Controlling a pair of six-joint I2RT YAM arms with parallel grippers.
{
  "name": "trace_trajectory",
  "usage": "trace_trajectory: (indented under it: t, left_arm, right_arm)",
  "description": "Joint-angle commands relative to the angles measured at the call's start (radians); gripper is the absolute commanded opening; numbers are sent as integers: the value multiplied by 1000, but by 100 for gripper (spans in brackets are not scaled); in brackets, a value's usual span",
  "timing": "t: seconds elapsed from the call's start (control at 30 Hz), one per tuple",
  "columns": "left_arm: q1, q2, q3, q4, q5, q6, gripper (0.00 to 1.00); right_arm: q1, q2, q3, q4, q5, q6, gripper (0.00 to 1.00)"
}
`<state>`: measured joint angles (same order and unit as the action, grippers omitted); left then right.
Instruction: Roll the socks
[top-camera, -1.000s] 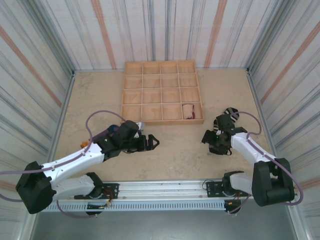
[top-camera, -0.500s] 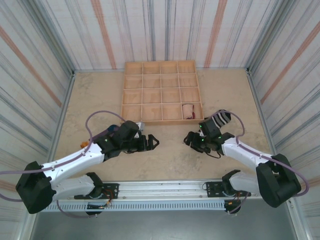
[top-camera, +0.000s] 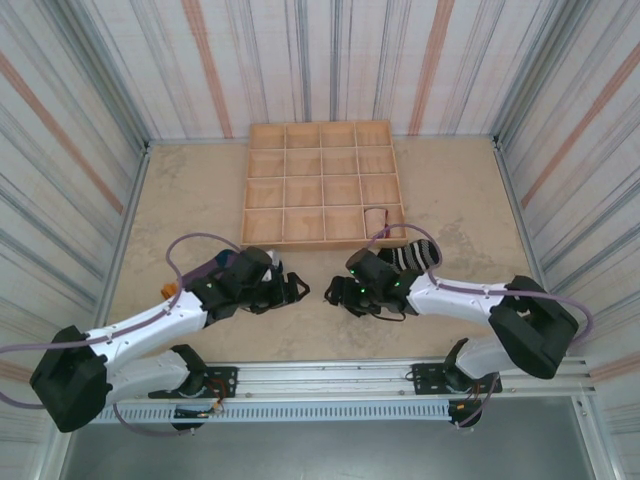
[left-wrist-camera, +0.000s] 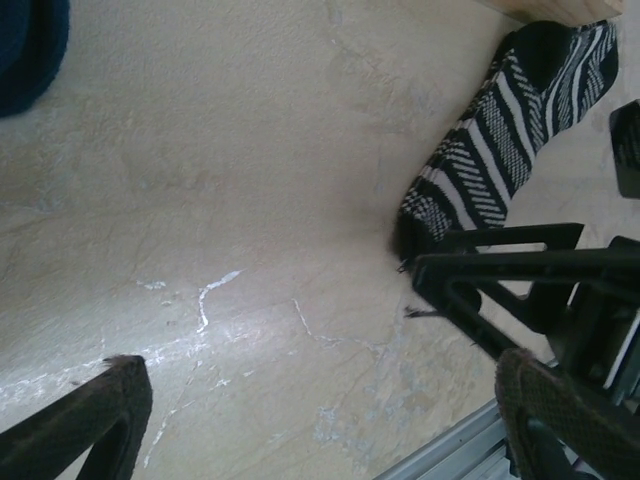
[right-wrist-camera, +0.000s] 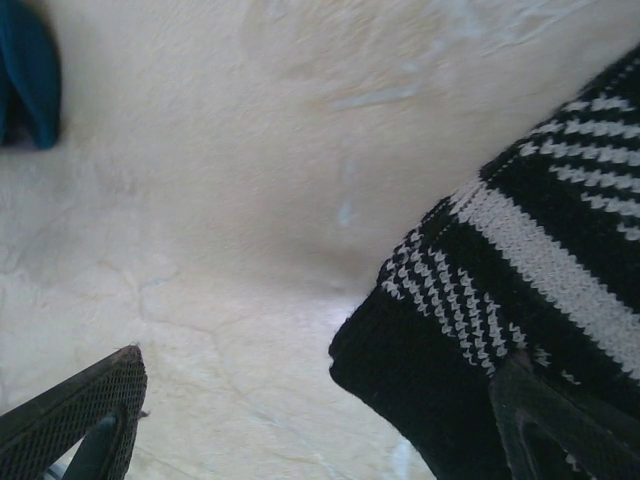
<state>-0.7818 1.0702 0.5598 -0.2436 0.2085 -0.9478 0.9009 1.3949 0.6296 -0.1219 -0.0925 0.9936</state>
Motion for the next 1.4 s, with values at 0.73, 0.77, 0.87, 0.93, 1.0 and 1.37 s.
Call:
trace_trajectory:
  t: [0.73,0.77,0.87,0.93,1.0,1.37]
  left_arm:
    - [-73,436,98,386,166,-207,63]
    - [-80,462,105,400,174,-220,62]
    - [-99,510,98,465,172,-270,58]
    - [-109,523,86,486,159,-300,56]
    - [-117,532,81,483,146,-317,54]
    - [-130,625,73,598,139,-400,47]
  right_arm:
    - [33,-561,-126,-349,278,-145,81]
    - [28,-571,-132,-355,281,-141,80]
    - [12,-593,-141,-373,286,-125,80]
    - [-2,-606,-146,-380,279,-120,81]
    - [-15,-619,-153,-383,275,-115,81]
    - [-46,-594,-142,-396,264,-150,79]
